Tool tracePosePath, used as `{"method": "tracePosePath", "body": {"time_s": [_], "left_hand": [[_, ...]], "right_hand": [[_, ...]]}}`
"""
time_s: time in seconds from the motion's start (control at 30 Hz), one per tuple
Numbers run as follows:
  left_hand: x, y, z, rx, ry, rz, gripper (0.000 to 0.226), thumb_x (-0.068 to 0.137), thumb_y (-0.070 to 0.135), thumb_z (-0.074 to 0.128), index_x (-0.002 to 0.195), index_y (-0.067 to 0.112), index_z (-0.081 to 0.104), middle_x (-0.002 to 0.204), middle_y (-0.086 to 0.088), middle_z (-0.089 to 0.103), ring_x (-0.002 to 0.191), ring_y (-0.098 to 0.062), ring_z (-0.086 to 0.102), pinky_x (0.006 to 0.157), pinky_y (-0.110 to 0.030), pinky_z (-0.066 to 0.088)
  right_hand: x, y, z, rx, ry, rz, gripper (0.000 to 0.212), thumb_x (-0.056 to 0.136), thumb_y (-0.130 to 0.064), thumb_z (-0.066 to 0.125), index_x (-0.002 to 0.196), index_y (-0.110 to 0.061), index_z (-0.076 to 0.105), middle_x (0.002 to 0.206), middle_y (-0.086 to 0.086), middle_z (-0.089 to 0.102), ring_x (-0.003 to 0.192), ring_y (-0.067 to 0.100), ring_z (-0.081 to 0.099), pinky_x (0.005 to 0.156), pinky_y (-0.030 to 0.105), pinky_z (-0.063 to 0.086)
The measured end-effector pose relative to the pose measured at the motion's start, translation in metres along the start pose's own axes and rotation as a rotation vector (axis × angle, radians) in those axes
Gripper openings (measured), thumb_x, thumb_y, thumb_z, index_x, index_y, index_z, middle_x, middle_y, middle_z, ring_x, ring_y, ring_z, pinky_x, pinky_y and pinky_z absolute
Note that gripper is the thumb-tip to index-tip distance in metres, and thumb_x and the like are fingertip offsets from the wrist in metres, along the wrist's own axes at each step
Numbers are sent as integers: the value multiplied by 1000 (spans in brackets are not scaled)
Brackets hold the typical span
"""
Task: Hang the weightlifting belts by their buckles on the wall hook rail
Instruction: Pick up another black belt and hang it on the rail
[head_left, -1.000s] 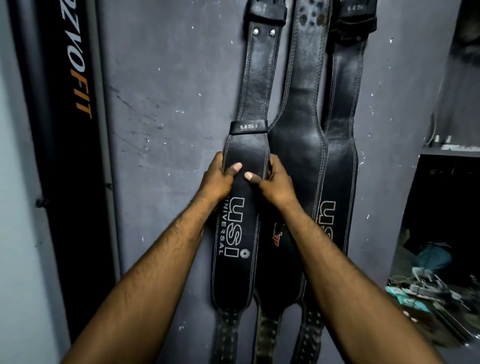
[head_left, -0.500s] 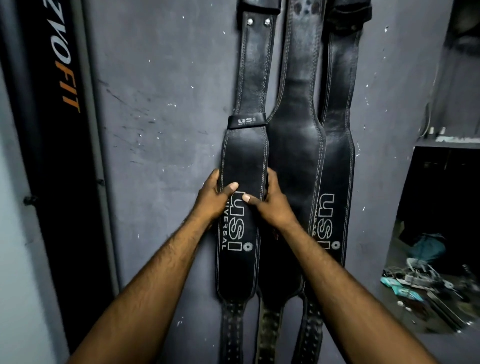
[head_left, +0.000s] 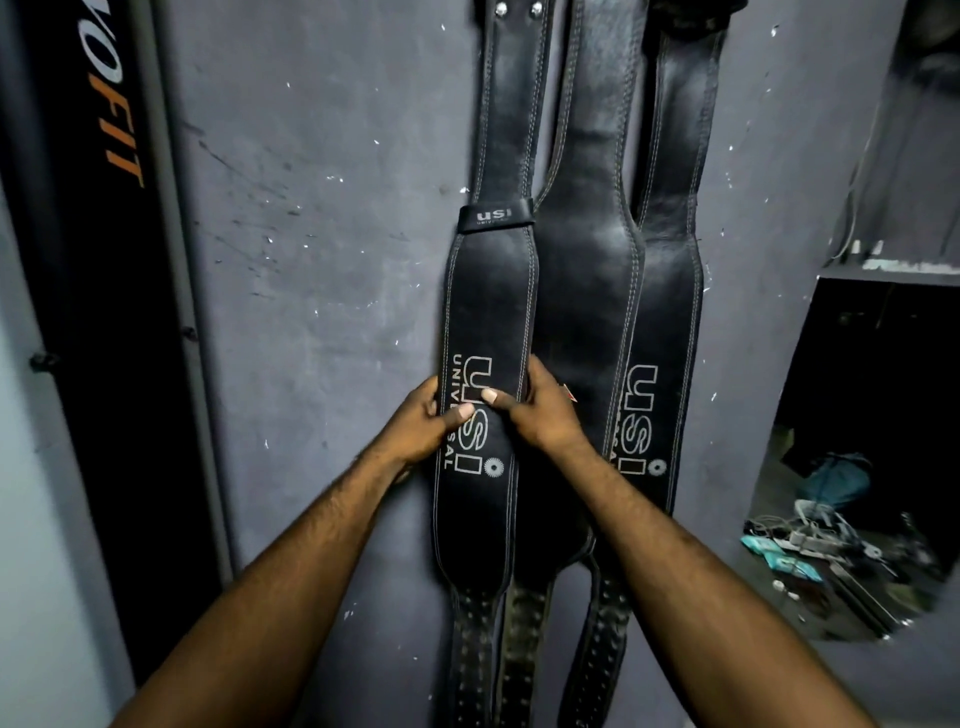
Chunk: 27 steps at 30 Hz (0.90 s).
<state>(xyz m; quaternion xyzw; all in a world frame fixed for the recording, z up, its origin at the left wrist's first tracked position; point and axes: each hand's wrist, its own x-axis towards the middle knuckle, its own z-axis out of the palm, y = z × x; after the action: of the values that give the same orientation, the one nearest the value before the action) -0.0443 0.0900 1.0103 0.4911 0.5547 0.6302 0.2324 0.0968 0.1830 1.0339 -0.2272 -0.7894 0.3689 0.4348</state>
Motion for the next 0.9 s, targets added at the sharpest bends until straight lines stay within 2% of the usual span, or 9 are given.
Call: {"method": "tracePosePath", "body": {"time_s": [0.07,0.2,0.27,0.37,0.47,0.57,0.73,0.8,0.9], "left_hand": [[-4,-6,6,-22,61,8,37,93,2,61,127,14,52,109,-1,71,95,-14,70,78,-24,59],[-2,-14,6,-47,101,39,38,92,2,63,127,15,53,116,-10,70,104,-25,69,88,-37,58],[-6,-19,3,-63,51,17,43,92,2,64,130,16,50,118,-8,69,105,-20,69,86,-31,59],[-16,-30,5,-27,29,-15,53,89,4,68,134,21,44,122,-3,67,108,-16,66,90,-25,57],[-19,-34,6,58,108,35,62,79,23,76,134,25,47,125,-2,67,115,-20,65,97,-37,54],[-22,-39,3,18,87,6,58,87,10,71,138,13,44,129,-9,64,113,-17,64,94,-27,55],[-37,-63,2,22,1,-64,43,96,4,58,138,3,50,131,-13,64,116,-19,62,91,-17,53],[-38,-66,2,7,54,-62,41,96,6,60,136,3,52,128,-12,66,116,-22,64,92,-21,54],[-43,-76,3,-15,121,-77,37,93,19,65,128,9,60,121,-11,71,114,-26,67,101,-40,54]], "right_hand": [[-3,2,-2,-32,6,-12,49,81,-22,79,123,-18,56,113,-6,70,102,11,67,95,26,52],[-19,16,-2,-25,-125,71,53,81,-16,79,125,-20,50,109,-8,68,93,4,65,89,19,52],[-23,22,3,-10,-104,83,49,82,-15,79,124,-20,54,105,-8,69,85,-3,64,85,11,52],[-22,25,11,-34,-26,76,44,81,-20,79,118,-21,56,103,-8,72,89,6,68,90,22,54],[-29,30,19,12,-26,66,51,81,-14,79,123,-16,49,105,-9,68,96,9,64,92,25,50],[-44,43,31,95,-60,71,63,80,-5,78,131,-17,43,109,-8,64,103,12,63,97,26,49],[-44,44,35,46,7,122,52,83,-19,77,125,-18,46,107,-6,66,102,17,66,92,29,51],[-47,44,35,38,-25,138,57,84,-22,77,130,-21,43,109,-8,65,103,17,65,89,25,47],[-59,53,39,-5,-103,196,64,86,-26,75,137,-24,37,116,-6,66,107,18,65,90,26,46]]}}
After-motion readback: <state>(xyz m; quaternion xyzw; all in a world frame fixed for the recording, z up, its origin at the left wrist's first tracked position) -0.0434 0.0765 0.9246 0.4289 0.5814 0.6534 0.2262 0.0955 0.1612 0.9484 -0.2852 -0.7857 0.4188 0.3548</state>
